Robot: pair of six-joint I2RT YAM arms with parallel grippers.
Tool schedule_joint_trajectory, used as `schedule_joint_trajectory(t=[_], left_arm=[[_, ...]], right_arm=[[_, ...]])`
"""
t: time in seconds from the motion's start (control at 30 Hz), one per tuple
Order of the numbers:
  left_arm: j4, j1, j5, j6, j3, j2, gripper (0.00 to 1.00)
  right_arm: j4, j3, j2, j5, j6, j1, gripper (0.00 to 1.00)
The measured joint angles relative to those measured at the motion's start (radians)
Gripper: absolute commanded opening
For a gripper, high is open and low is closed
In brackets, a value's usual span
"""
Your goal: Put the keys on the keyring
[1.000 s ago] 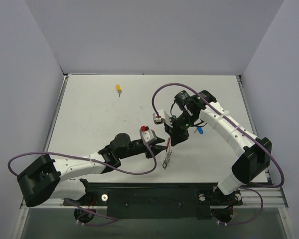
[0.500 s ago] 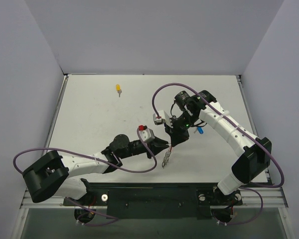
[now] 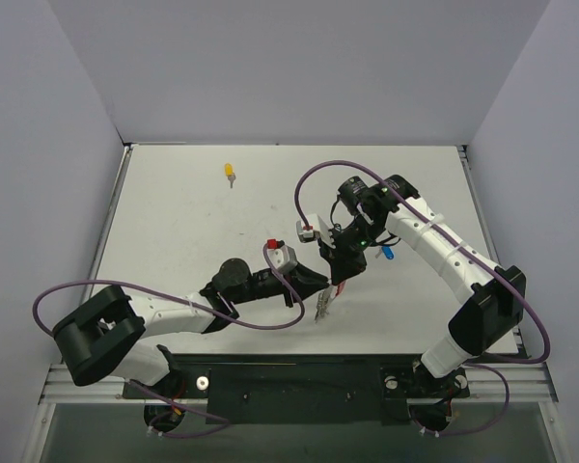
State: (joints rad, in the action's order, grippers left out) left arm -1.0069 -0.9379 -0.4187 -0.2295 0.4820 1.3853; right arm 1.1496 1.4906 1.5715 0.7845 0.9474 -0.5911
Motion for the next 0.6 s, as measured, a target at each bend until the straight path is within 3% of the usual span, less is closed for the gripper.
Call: schedule_joint_trajectory(t=[0.27, 0.47, 0.6], left_arm=[[-0.019, 0.0, -0.017, -0.022, 0.0, 0.011, 0.2], [-0.028, 0.004, -0.025, -0.032, 0.0, 0.018, 0.0], [-0.029, 0.004, -0.029, -0.034, 0.0, 0.018, 0.0]], right_arm=[[0.007, 0.0, 0.005, 0.008, 0.003, 0.0, 0.0], [0.013, 0.0, 0.006, 0.01, 0.004, 0.0, 0.0], [0.017, 0.0, 0.006, 0.01, 0.006, 0.0, 0.0]])
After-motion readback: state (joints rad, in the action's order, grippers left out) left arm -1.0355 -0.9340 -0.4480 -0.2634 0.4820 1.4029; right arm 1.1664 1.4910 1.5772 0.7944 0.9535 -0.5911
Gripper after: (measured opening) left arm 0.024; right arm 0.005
